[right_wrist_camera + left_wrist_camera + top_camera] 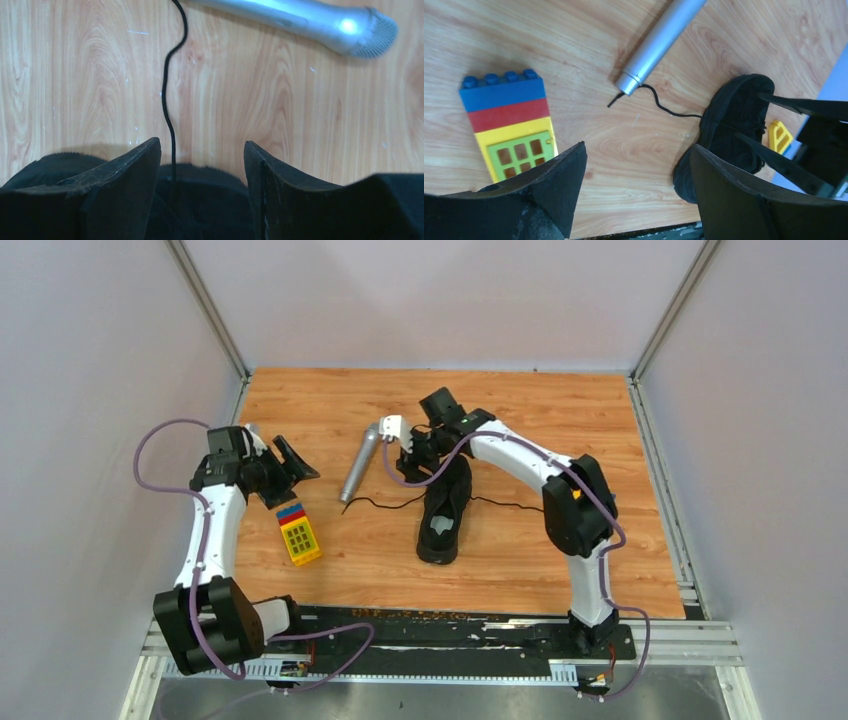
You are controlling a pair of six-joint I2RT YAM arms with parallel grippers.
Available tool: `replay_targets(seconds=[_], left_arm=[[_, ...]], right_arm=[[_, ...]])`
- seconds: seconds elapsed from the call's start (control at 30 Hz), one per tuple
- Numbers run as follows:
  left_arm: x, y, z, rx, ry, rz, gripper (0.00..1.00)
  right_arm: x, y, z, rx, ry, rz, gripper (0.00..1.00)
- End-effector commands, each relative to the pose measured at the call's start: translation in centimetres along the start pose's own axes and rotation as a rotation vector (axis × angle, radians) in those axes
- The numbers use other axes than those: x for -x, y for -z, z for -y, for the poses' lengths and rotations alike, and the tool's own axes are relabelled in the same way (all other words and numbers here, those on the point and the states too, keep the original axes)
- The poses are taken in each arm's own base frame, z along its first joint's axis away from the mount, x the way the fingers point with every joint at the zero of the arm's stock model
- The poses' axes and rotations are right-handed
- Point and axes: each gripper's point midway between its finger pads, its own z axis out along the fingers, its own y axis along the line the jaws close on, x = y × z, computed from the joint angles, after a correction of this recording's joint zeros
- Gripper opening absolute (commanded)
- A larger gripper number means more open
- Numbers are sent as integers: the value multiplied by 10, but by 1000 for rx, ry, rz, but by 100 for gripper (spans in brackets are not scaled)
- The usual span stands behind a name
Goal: Tie the shoes
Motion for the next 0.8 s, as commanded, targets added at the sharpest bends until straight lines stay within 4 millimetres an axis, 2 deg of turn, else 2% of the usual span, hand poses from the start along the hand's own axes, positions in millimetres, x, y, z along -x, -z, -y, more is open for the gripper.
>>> replay_targets(seconds=[0.0, 0.03, 0.13, 0.27, 0.37, 0.47, 0.6, 0.7, 0.77], left_arm=[[-12, -6, 12, -101, 117, -23, 84], [-22, -8, 6, -72, 159, -54, 83], [-31, -10, -14, 27, 173, -74, 78], [-27, -7, -14, 34, 155, -54, 76], [-21, -4, -12, 37, 154, -30, 76], [-17, -2, -11, 45, 150, -16, 76], [-11, -1, -9, 45, 149, -5, 77], [-10, -4, -9, 46, 162, -8, 77], [-8, -4, -9, 50, 178, -4, 77]], right_arm=[[23, -25, -7, 34, 122, 5, 61], [22, -33, -12, 47, 113, -1, 60], [19, -58, -17, 60, 48, -9, 55], [16, -91, -20, 43, 11, -32, 48], [15, -110, -15, -17, -13, -56, 48], [18, -119, -15, -48, -47, -50, 46], [12, -123, -21, -49, -35, -71, 45], [0, -126, -30, -34, -35, -99, 42], [-10, -130, -38, -16, -43, -121, 36]])
